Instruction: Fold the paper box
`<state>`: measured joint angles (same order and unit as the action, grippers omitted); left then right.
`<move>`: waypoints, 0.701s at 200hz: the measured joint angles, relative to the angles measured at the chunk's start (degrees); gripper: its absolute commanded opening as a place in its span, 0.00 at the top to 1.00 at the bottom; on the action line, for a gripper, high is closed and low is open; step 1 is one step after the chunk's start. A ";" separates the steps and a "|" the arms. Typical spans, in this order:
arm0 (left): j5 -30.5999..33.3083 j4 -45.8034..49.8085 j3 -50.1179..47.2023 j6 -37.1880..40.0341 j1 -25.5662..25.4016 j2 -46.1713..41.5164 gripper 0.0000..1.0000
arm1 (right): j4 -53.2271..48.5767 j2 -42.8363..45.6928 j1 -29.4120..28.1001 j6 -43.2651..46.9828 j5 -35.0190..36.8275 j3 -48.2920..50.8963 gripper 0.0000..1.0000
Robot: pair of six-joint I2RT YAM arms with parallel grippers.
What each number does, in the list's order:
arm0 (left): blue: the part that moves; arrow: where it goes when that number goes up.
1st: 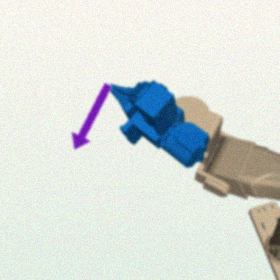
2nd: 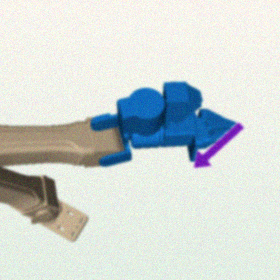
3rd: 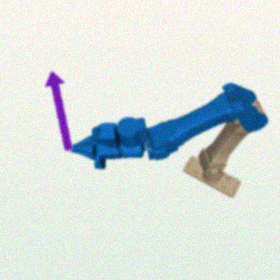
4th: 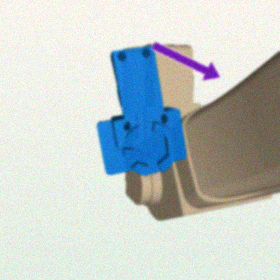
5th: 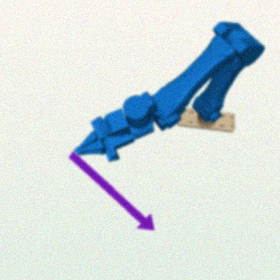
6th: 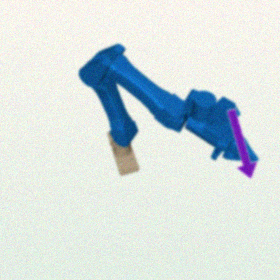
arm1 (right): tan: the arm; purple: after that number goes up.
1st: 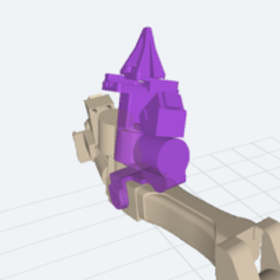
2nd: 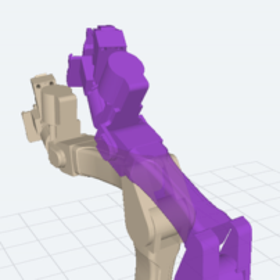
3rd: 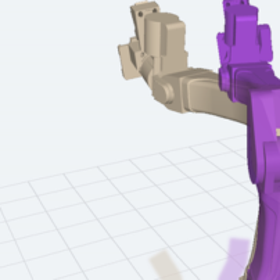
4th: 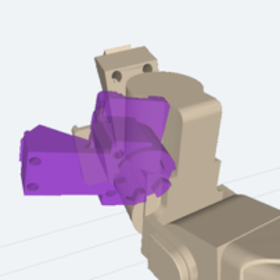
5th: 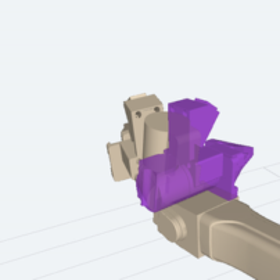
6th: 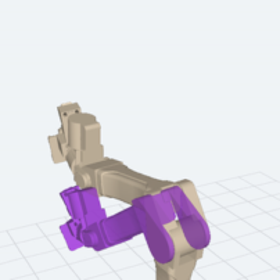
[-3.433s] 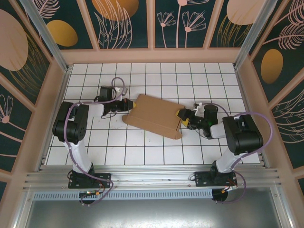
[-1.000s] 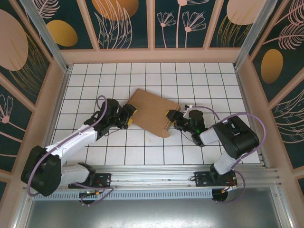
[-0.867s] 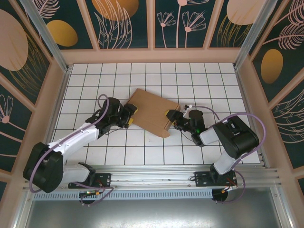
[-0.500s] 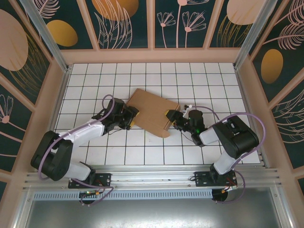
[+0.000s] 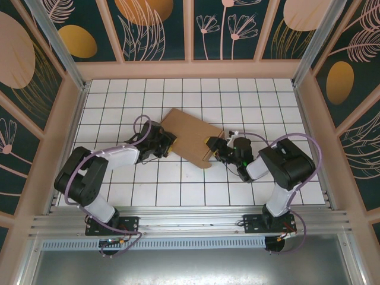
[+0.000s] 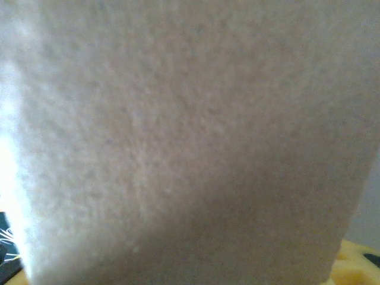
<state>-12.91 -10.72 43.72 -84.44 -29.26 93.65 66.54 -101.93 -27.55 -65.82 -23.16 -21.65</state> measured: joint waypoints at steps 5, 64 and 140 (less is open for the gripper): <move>0.11 -1.55 -0.48 -0.17 0.07 0.31 0.60 | 0.92 -0.74 0.00 -0.68 -0.04 0.00 0.72; 1.05 -20.11 -6.10 -0.70 0.50 4.39 0.63 | 13.86 -9.99 0.02 -7.93 -0.85 0.04 0.76; 1.03 -40.68 -11.04 -0.96 0.87 10.45 0.63 | 14.97 -10.54 -0.28 -10.19 -0.39 0.00 0.74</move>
<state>-11.88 -51.40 32.69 -85.41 -28.38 104.09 81.52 -112.46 -27.83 -76.01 -23.55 -21.65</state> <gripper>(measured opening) 0.367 0.520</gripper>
